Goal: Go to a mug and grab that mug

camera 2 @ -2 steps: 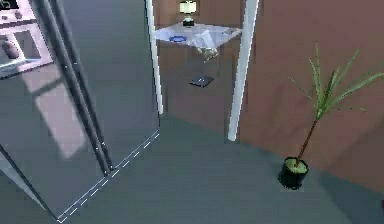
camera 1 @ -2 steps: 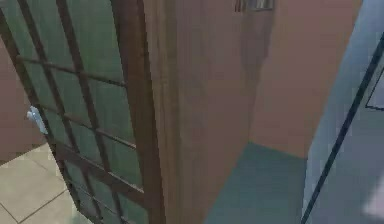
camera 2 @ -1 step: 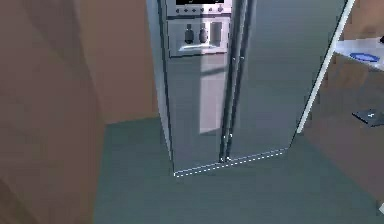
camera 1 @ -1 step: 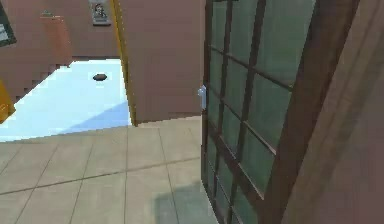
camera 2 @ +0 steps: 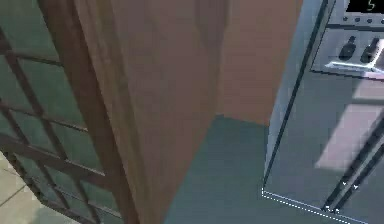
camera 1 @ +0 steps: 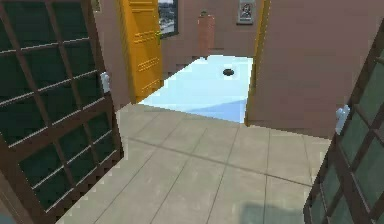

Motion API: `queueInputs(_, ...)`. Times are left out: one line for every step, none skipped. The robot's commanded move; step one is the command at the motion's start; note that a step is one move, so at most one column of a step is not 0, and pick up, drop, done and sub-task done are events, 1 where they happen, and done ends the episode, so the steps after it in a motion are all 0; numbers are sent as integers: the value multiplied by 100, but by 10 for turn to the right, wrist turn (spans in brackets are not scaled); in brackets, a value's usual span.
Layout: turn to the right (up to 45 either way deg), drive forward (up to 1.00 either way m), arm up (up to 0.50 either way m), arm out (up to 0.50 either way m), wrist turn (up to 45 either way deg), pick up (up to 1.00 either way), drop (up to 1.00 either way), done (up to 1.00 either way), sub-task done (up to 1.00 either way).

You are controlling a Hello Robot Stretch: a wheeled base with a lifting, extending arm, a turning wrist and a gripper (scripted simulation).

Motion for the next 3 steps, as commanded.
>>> queueInputs(0, 100, 0, 0, 0, 0, 0, 0, 0)
queueInputs(0, 100, 0, 0, 0, 0, 0, 0, 0)
queueInputs(0, 40, 0, 0, 0, 0, 0, 0, 0)
